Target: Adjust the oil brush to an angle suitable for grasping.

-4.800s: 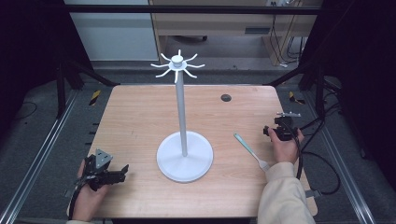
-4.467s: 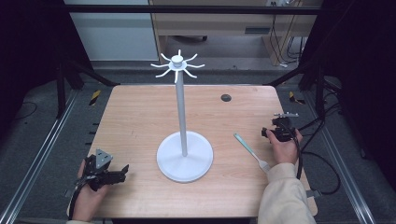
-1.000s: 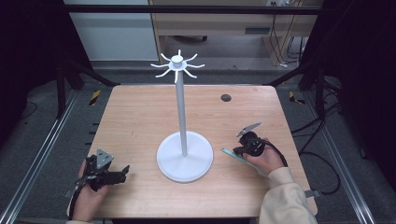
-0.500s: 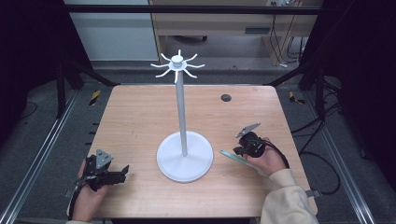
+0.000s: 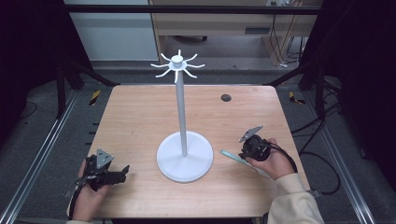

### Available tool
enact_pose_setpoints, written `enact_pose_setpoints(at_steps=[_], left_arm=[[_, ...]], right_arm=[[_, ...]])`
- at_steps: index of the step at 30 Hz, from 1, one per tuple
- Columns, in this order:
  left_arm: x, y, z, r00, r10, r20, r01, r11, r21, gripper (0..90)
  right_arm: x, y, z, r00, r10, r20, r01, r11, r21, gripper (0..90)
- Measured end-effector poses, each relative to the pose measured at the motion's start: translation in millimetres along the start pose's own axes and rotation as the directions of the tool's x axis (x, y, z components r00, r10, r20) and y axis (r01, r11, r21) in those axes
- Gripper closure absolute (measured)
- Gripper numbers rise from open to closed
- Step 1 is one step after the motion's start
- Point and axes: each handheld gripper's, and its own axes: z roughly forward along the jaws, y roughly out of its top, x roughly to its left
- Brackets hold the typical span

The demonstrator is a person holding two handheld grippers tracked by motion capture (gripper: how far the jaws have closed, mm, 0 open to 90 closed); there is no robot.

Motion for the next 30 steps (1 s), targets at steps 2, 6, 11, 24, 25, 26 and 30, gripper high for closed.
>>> enact_pose_setpoints(at_steps=[2, 6, 11, 24, 25, 26, 30], left_arm=[[0.1, -0.1, -0.1, 1.0000, -0.001, 0.000, 0.001, 1.0000, 0.000, 2.5], [0.7, -1.1, 0.1, 1.0000, -0.001, -0.004, 0.001, 1.0000, 0.004, 2.5], [0.2, -1.4, 0.2, 1.0000, 0.004, -0.008, -0.004, 1.0000, 0.009, 2.5], [-0.1, -1.2, 0.6, 1.0000, 0.008, -0.005, -0.008, 0.9999, 0.008, 2.5], [-0.3, -1.1, 0.7, 0.9999, 0.009, -0.004, -0.009, 0.9999, 0.009, 2.5], [-0.5, -1.0, 0.7, 0.9999, 0.010, -0.002, -0.010, 0.9999, 0.010, 2.5], [-0.3, -1.2, 0.7, 0.9999, 0.009, -0.004, -0.009, 0.9999, 0.009, 2.5]], right_arm=[[1.6, 1.4, -1.6, 0.9999, -0.017, 0.000, 0.017, 1.000, 0.013, 70.3], [6.9, 2.3, -3.9, 0.9993, -0.037, -0.007, 0.038, 0.998, 0.043, 67.8], [2.3, -0.1, -6.3, 0.9985, -0.047, -0.028, 0.050, 0.996, 0.078, 70.1], [3.4, 3.9, 7.7, 0.9958, -0.076, -0.051, 0.083, 0.985, 0.153, 73.7], [2.6, 3.6, 9.3, 0.9951, -0.084, -0.052, 0.091, 0.984, 0.153, 73.9], [3.2, 3.5, 10.1, 0.9957, -0.077, -0.052, 0.084, 0.984, 0.158, 74.1], [3.7, 3.5, 14.2, 0.9957, -0.074, -0.056, 0.083, 0.979, 0.187, 74.4]])
